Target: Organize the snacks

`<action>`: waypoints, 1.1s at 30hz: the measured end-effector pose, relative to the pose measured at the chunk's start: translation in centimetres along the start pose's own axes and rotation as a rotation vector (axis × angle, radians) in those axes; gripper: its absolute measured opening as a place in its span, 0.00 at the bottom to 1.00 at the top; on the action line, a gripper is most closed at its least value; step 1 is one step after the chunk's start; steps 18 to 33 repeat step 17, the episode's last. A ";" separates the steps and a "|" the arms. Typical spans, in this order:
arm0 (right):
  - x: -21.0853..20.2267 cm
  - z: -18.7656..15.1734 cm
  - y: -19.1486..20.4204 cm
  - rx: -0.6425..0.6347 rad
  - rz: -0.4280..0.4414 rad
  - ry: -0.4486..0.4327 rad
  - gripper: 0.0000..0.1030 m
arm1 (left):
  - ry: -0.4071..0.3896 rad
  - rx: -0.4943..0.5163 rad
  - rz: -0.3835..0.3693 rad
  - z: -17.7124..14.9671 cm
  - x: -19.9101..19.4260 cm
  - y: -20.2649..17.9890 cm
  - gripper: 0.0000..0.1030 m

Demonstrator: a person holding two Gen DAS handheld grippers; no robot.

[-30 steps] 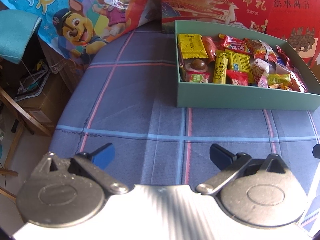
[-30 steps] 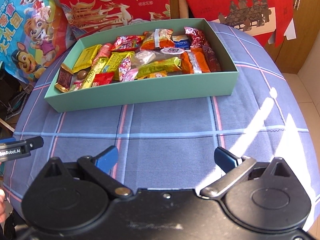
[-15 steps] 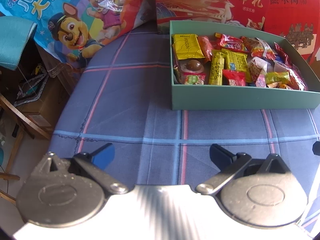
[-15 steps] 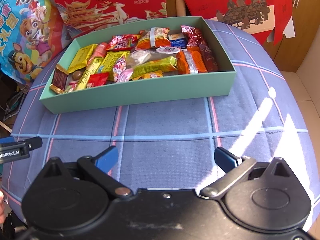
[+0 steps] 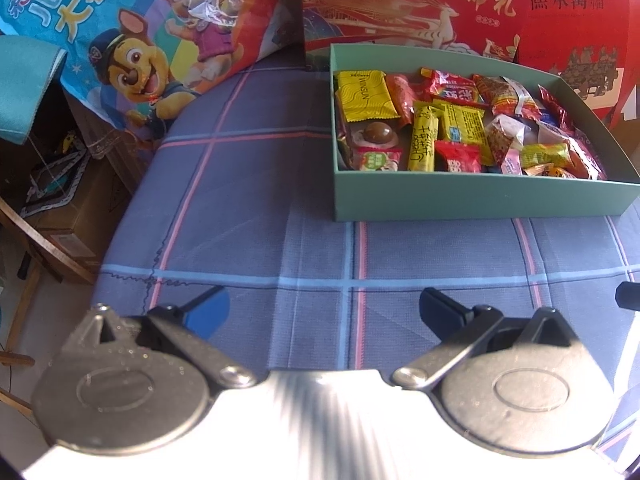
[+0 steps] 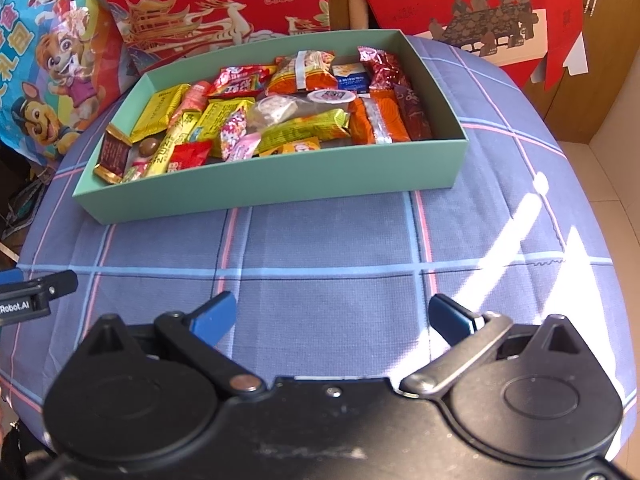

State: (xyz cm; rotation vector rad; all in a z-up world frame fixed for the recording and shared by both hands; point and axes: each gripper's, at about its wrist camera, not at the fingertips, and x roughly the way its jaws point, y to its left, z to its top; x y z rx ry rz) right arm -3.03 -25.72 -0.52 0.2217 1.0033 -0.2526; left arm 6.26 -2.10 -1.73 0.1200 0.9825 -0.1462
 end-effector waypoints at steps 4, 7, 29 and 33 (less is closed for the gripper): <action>-0.1 0.1 0.1 -0.003 -0.002 -0.002 1.00 | 0.000 -0.003 0.004 0.0 -0.1 0.2 1.00; -0.1 0.2 0.1 -0.004 -0.004 -0.004 1.00 | 0.001 -0.005 -0.002 0.1 -0.2 0.2 1.00; -0.6 0.4 0.1 -0.009 -0.022 -0.021 1.00 | -0.013 0.020 0.008 0.5 -0.8 -0.3 1.00; -0.6 0.4 0.1 -0.009 -0.022 -0.021 1.00 | -0.013 0.020 0.008 0.5 -0.8 -0.3 1.00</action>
